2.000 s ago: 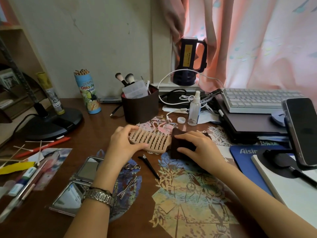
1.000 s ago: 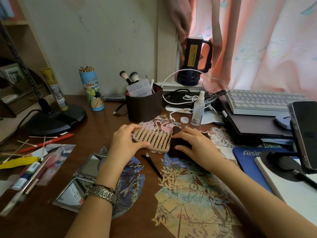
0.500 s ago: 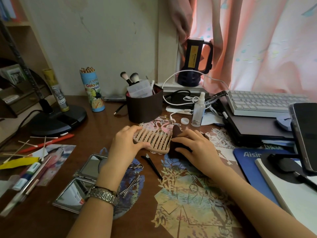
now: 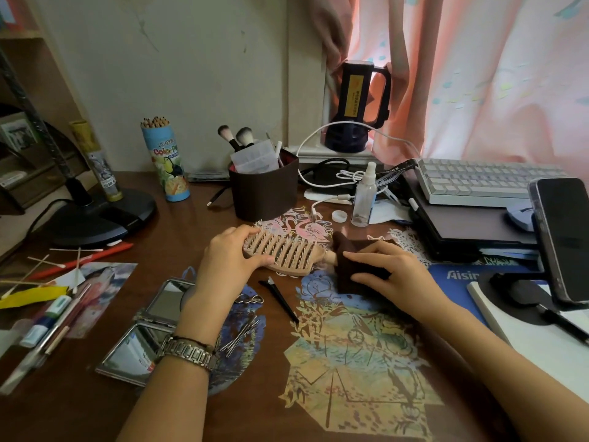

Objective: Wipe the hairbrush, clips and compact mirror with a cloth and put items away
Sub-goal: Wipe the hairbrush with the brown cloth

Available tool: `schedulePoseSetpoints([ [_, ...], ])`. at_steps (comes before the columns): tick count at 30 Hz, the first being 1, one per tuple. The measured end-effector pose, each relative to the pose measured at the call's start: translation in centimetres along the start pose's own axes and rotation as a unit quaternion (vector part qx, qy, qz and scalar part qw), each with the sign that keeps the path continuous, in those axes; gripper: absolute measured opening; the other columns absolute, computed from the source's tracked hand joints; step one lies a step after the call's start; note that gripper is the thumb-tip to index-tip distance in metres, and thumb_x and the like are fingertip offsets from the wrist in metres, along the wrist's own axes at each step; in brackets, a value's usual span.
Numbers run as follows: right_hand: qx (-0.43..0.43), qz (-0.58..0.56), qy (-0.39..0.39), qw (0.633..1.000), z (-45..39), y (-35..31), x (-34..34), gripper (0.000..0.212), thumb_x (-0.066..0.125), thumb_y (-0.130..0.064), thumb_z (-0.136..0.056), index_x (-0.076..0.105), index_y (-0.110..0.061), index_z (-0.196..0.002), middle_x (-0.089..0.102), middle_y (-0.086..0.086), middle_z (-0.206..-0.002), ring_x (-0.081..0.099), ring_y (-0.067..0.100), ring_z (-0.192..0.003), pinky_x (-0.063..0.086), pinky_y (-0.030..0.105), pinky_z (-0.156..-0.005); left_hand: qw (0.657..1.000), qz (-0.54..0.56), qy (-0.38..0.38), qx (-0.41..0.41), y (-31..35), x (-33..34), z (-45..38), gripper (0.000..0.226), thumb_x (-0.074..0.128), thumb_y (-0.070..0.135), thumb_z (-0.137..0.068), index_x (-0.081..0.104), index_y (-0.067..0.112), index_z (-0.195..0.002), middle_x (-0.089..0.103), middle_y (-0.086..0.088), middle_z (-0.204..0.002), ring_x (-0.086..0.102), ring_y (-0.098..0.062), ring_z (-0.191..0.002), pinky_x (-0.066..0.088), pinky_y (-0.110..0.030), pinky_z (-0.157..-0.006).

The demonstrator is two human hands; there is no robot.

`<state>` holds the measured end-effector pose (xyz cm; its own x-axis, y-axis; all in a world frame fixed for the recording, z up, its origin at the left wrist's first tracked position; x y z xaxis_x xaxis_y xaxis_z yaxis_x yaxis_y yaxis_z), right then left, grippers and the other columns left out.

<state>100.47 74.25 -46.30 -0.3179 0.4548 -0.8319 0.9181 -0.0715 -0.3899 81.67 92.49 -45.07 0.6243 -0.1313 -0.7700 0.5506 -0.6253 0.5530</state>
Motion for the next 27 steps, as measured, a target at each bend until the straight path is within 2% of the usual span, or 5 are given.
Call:
schedulePoseSetpoints([
  [6,0.025,-0.007,0.007,1.000,1.5,0.8,-1.1,0.044,0.054,-0.052,-0.080,0.061,-0.037,-0.120,0.059,-0.012,-0.106,0.058,0.013,-0.097,0.053,0.040,-0.077,1.000,-0.001,0.006,0.001,0.1,-0.2,0.1,0.056,0.080,0.035,-0.071,0.061,0.021,-0.122,0.060,0.000,-0.111,0.046,-0.007,-0.089,0.038,-0.022,-0.075],
  [12,0.056,0.004,0.005,0.998,2.3,1.3,-1.6,0.042,0.067,-0.038,-0.079,0.060,-0.038,-0.121,0.060,-0.014,-0.107,0.057,0.010,-0.099,0.054,0.040,-0.078,1.000,0.013,0.006,-0.001,-0.1,-0.2,0.1,0.056,0.081,0.035,-0.070,0.061,0.020,-0.120,0.061,-0.002,-0.113,0.054,-0.013,-0.098,0.040,-0.024,-0.080],
  [15,0.056,-0.001,-0.011,0.998,1.6,1.0,-1.9,0.040,0.070,-0.038,-0.078,0.063,-0.036,-0.117,0.061,-0.014,-0.104,0.059,0.008,-0.095,0.054,0.040,-0.077,1.000,0.016,-0.002,-0.005,-0.1,-0.1,0.0,0.057,0.081,0.035,-0.070,0.061,0.020,-0.121,0.060,-0.002,-0.114,0.054,-0.015,-0.100,0.042,-0.026,-0.082],
  [22,0.046,0.017,-0.011,0.999,-1.6,-2.3,-1.7,0.038,0.061,-0.054,-0.075,0.062,-0.031,-0.105,0.057,-0.018,-0.095,0.051,0.007,-0.091,0.043,0.026,-0.076,0.995,0.095,-0.026,-0.029,-0.7,-0.1,-0.2,0.058,0.082,0.028,-0.070,0.059,0.022,-0.122,0.060,0.001,-0.120,0.057,-0.013,-0.103,0.047,-0.025,-0.086],
  [27,0.060,0.064,-0.025,0.996,-4.0,-3.4,0.4,0.022,0.068,-0.037,-0.080,0.061,-0.024,-0.097,0.066,-0.010,-0.092,0.058,0.014,-0.087,0.049,0.033,-0.072,0.988,0.141,-0.034,-0.045,-0.8,-0.4,-0.1,0.056,0.081,0.021,-0.071,0.059,0.019,-0.122,0.063,0.002,-0.116,0.059,-0.009,-0.097,0.047,-0.021,-0.084],
])
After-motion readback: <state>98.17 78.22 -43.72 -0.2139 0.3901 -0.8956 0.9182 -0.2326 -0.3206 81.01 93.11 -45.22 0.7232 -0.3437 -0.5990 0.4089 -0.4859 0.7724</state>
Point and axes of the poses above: each hand's wrist, its own z-axis away from the middle knuckle, its own x-axis out of the palm, y = z × x, the point moved 8 cm from there along -z, towards the middle knuckle
